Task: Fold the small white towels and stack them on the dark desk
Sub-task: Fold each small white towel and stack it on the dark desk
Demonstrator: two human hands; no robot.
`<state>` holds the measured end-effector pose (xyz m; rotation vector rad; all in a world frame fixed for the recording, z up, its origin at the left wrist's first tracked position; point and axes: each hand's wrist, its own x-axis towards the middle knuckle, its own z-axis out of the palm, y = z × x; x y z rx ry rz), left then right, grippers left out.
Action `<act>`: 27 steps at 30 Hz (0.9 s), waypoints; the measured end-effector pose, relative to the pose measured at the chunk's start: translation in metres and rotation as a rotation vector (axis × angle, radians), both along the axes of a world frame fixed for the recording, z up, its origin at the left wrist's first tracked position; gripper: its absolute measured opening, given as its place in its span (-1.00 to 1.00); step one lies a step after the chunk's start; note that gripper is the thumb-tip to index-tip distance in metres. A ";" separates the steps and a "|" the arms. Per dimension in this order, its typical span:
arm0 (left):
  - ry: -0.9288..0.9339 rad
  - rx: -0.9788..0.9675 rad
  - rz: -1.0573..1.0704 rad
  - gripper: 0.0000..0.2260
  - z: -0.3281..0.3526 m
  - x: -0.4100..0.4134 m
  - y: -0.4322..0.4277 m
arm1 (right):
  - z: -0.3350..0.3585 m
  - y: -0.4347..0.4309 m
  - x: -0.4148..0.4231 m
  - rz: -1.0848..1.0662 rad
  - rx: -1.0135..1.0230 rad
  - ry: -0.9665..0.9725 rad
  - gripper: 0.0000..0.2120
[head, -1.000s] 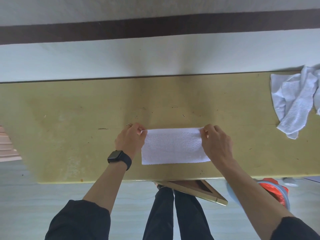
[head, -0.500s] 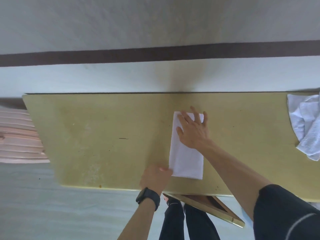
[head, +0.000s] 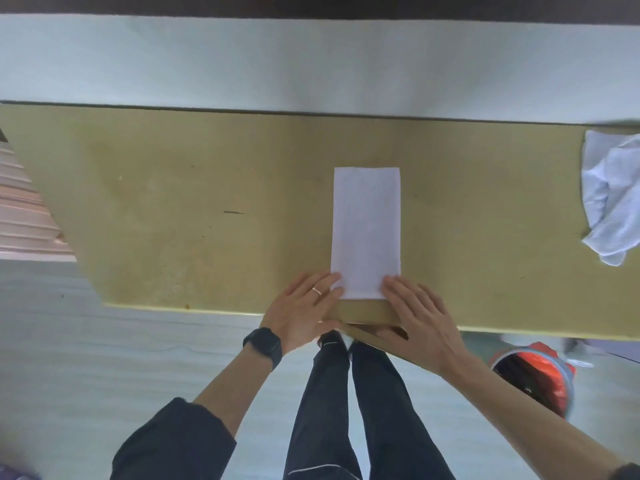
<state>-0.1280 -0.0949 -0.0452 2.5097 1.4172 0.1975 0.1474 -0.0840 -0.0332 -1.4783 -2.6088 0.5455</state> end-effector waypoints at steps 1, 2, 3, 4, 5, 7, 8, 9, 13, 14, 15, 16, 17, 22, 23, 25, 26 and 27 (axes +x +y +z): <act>-0.015 0.046 -0.006 -0.66 -0.001 0.001 -0.003 | -0.004 -0.005 0.001 0.003 0.024 -0.006 -0.47; -0.027 0.098 -0.012 -0.74 -0.002 0.004 -0.007 | -0.008 -0.009 0.002 -0.005 0.054 -0.007 -0.53; -0.028 0.142 -0.027 -0.83 -0.002 0.006 -0.012 | -0.010 -0.013 0.002 -0.014 0.077 -0.005 -0.59; -0.021 0.162 -0.036 -0.90 -0.001 0.007 -0.015 | -0.011 -0.016 0.001 -0.018 0.092 -0.003 -0.62; -0.019 0.173 -0.030 -0.86 0.001 0.009 -0.017 | -0.011 -0.019 0.000 -0.016 0.103 0.003 -0.62; -0.025 0.196 -0.009 -0.75 0.004 0.009 -0.021 | -0.010 -0.022 0.000 -0.007 0.133 0.030 -0.63; -0.031 0.199 -0.001 -0.74 0.005 0.009 -0.020 | -0.010 -0.023 0.000 -0.009 0.143 0.048 -0.64; -0.039 0.188 0.003 -0.74 0.006 0.009 -0.020 | -0.011 -0.023 0.001 -0.014 0.139 0.063 -0.65; -0.107 0.118 -0.006 -0.87 0.005 0.002 -0.017 | -0.007 -0.024 0.008 0.006 0.063 0.144 -0.74; -0.127 0.104 -0.005 -0.93 0.007 -0.001 -0.015 | -0.003 -0.024 0.008 -0.002 0.037 0.173 -0.78; -0.147 0.083 0.015 -0.96 0.011 -0.002 -0.012 | 0.003 -0.022 0.008 -0.028 0.009 0.208 -0.83; -0.171 0.048 0.061 -0.92 0.019 -0.002 -0.007 | 0.010 -0.019 0.006 -0.074 -0.020 0.247 -0.85; -0.199 0.000 0.138 -0.89 0.031 0.000 0.000 | 0.018 -0.014 0.003 -0.135 -0.053 0.286 -0.84; -0.550 -0.678 0.729 -0.91 0.083 0.001 0.060 | 0.060 0.036 -0.018 -0.539 -0.431 0.441 -0.92; -0.628 -0.719 0.763 -0.90 0.083 0.001 0.073 | 0.062 0.049 -0.022 -0.587 -0.503 0.457 -0.94; -0.776 -0.758 0.826 -0.88 0.078 0.001 0.098 | 0.061 0.075 -0.029 -0.649 -0.577 0.496 -0.95; -0.829 -0.767 0.861 -0.87 0.073 0.003 0.108 | 0.060 0.088 -0.033 -0.681 -0.597 0.514 -0.94; -0.864 -0.768 0.888 -0.86 0.069 0.006 0.116 | 0.056 0.099 -0.036 -0.721 -0.612 0.526 -0.92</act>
